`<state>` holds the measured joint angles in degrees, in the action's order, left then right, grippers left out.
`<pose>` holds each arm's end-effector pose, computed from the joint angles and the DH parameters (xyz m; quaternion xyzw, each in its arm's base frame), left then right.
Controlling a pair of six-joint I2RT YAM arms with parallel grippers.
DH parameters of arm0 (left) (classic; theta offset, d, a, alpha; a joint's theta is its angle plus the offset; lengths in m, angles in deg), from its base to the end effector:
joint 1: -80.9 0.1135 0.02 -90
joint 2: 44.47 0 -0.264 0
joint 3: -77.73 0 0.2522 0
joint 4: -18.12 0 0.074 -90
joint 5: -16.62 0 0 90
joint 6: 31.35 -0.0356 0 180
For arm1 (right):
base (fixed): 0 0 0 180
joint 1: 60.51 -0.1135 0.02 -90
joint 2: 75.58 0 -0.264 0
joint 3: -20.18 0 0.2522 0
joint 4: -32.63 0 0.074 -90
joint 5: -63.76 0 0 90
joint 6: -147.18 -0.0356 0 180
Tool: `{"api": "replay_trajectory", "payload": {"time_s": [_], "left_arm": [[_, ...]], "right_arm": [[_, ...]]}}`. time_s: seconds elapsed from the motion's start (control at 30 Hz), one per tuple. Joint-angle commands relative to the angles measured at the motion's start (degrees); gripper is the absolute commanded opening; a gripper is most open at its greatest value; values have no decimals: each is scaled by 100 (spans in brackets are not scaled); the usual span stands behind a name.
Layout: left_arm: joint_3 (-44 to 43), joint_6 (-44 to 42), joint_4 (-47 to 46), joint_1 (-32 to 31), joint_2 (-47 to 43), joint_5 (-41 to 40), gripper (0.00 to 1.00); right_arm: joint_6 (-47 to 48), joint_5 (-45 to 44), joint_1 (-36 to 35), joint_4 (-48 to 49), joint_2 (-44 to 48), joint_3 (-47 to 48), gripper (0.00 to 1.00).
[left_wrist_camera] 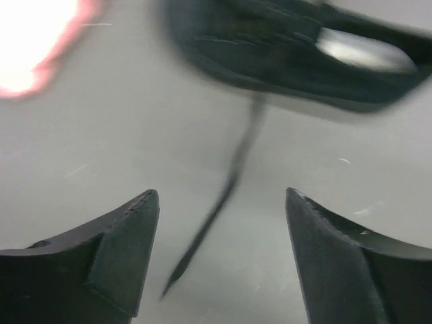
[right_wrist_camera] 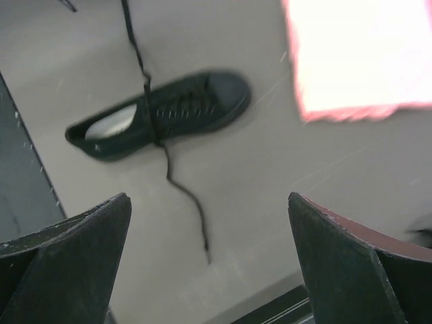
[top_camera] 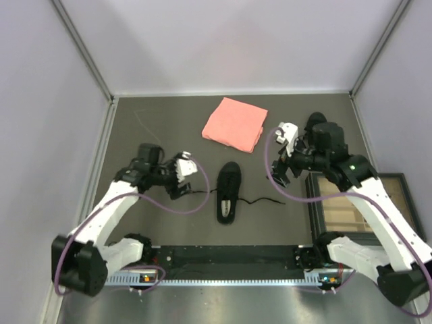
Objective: Tie the shoes
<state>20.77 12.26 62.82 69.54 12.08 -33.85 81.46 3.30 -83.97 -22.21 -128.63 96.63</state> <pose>0.1909 -0.0615 0.2647 0.5338 0.6960 -0.1872 0.4424 0.1603 0.0887 0.3699 -0.4553 0.7208 0.2190 0.4745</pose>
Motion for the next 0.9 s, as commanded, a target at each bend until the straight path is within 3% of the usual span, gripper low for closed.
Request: {"api": "replay_trajectory", "payload": {"time_s": [0.0,0.13,0.3,0.57,0.87], "left_arm": [[-241,-1196,633,-902,1014,-164,75],[-259,-1197,221,-1325,1717,-463,60],[-461,-1223,-79,-1361,2351,-674,44],[-479,-1276,-659,-1536,2834,-1052,36],[-628,-1337,-730,-1809,3124,-1008,34]], "right_arm": [[34,228,61,-339,-486,50,99],[-151,113,70,-374,-714,23,99],[-212,-71,61,-471,-873,-108,99],[-309,-519,70,-647,-1224,-355,99],[-247,-651,79,-831,-1356,-513,99]]}}
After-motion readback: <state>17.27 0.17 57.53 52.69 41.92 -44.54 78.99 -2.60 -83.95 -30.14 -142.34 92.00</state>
